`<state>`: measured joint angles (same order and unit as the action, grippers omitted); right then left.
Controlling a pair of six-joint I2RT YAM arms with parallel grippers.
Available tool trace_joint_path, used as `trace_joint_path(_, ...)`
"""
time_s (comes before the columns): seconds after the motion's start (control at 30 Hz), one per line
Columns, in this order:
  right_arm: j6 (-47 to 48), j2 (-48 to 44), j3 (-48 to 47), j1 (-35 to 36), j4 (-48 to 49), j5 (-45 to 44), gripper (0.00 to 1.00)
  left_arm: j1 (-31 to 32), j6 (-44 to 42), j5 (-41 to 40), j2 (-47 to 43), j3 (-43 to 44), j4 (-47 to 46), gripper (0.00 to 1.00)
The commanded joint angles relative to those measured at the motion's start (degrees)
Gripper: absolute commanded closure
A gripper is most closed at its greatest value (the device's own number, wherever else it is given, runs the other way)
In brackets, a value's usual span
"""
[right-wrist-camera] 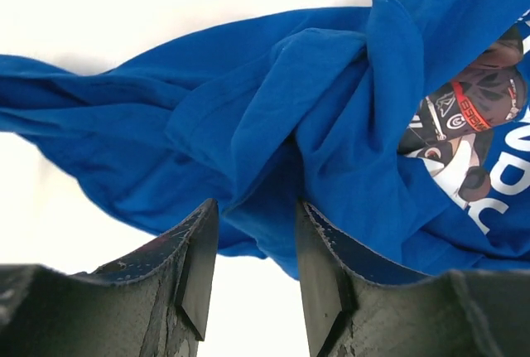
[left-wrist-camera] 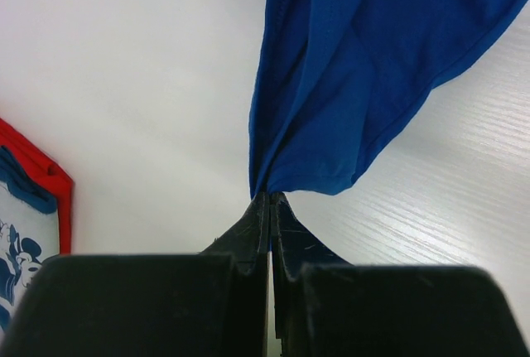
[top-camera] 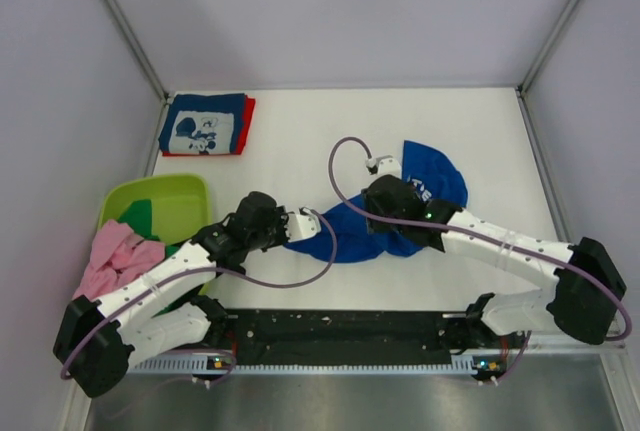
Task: Fold and stack the t-shirts
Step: Flatten out the tshirt
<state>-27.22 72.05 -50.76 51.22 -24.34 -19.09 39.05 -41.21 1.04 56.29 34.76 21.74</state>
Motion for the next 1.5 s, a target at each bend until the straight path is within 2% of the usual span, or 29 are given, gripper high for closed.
trace_joint_path(0.0,-1.87,3.61,-2.06,0.28,3.42,-3.58,0.59,-0.20,0.96,1.25,-0.04,1.18,-0.20,1.00)
trace_joint_path(0.13,-2.39,6.61,-1.36,-1.99,5.52,-3.32,0.60,-0.29,0.96,1.42,0.04,1.45,-0.29,1.00)
trace_joint_path(0.2,-2.05,7.40,-1.36,-3.14,6.75,-3.58,0.65,-0.29,1.04,1.34,0.13,1.71,-0.20,1.00)
trace_joint_path(0.3,0.05,6.97,-1.71,-4.81,7.11,-3.85,1.00,-0.37,2.01,-0.41,0.22,2.76,-0.38,1.00)
trace_joint_path(0.4,3.74,2.59,-2.58,-7.79,5.80,-3.32,1.00,-0.81,3.07,-10.66,0.75,5.13,-1.60,1.00)
trace_joint_path(0.47,7.51,-2.77,-3.64,-10.52,5.01,-3.14,1.00,-2.56,2.46,-16.04,1.01,10.12,-0.39,1.00)
trace_joint_path(0.6,16.39,-15.60,-9.51,-15.09,2.81,-2.18,1.00,-5.82,0.08,-20.36,1.27,22.07,5.67,1.00)
trace_joint_path(0.73,24.39,-20.45,-23.03,-16.24,-2.28,1.15,1.00,-6.96,-1.33,-24.32,2.77,37.44,12.87,1.00)
trace_joint_path(0.83,26.87,-21.25,-32.79,-16.24,-5.27,4.14,1.00,-7.67,-1.85,-26.34,3.47,49.04,18.24,1.00)
trace_joint_path(0.97,30.73,-22.65,-43.09,-16.24,-7.65,6.52,1.00,-7.93,-4.40,-28.98,2.33,59.96,22.47,1.00)
trace_joint_path(1.3,32.32,-24.41,-60.49,-16.24,-16.35,18.29,1.00,-7.93,-8.18,-29.96,-4.70,72.98,27.56,1.00)
trace_joint_path(1.47,31.00,-24.07,-66.48,-16.24,-17.41,23.66,1.00,-7.85,-8.62,-28.29,-6.46,75.36,28.45,1.00)
